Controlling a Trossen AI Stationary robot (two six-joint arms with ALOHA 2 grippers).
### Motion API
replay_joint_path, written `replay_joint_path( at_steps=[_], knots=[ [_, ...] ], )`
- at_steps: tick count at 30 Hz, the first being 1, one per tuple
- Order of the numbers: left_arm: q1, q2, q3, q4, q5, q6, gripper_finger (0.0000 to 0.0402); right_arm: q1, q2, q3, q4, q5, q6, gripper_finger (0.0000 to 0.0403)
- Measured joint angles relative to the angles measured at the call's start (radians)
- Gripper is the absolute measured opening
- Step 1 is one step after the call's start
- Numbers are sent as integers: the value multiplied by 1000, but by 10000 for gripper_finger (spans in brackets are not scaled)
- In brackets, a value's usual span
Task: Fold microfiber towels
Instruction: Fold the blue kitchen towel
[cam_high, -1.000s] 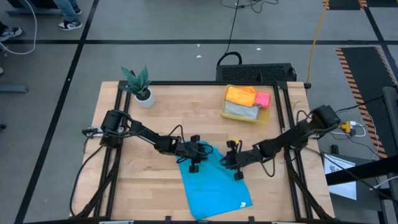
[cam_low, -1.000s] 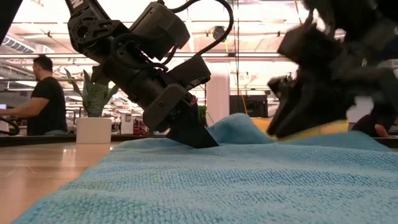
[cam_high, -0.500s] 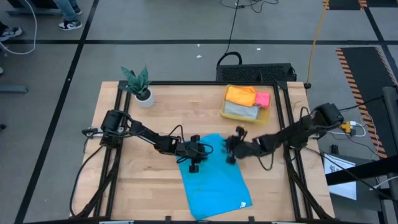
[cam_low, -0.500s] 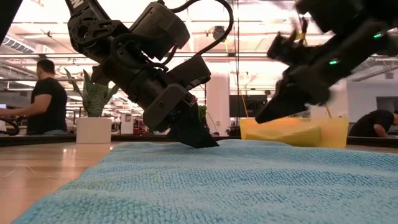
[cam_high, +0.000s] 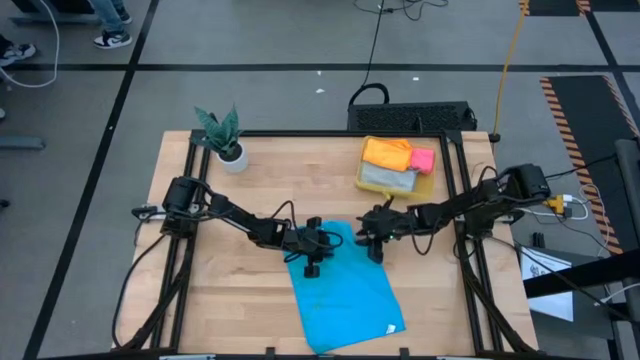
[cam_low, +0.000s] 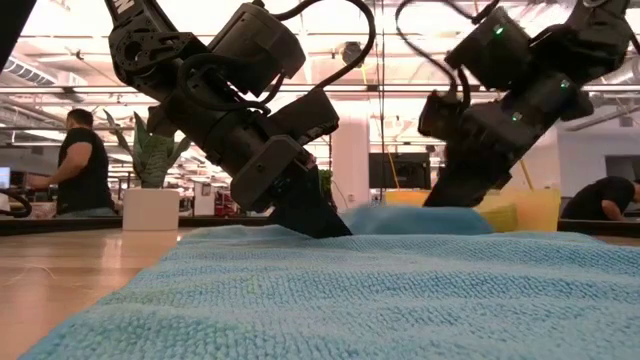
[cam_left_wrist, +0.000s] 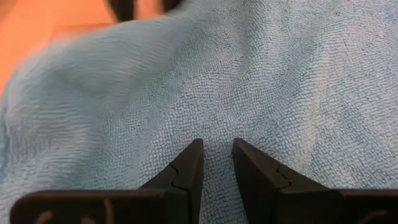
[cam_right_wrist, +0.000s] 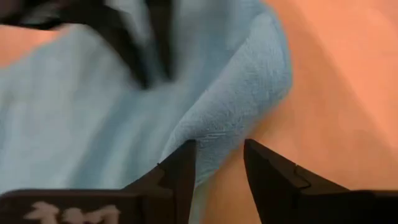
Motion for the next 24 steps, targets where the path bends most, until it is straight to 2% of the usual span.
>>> replay_joint_path(
  at_steps=[7, 15, 18, 24],
  knots=[
    [0, 0, 0, 0, -12, 7, 92, 64, 10, -7, 48, -11, -54, 120],
    [0, -3, 0, -11, -51, 19, 92, 148, 128, -7, 221, -9, -184, 101],
    [-7, -44, 0, -95, -58, 20, 92, 176, 157, -7, 282, -10, -230, 98],
    [-42, -187, -3, -250, -68, 13, 92, 187, 172, -7, 278, 18, -246, 97]
  ],
)
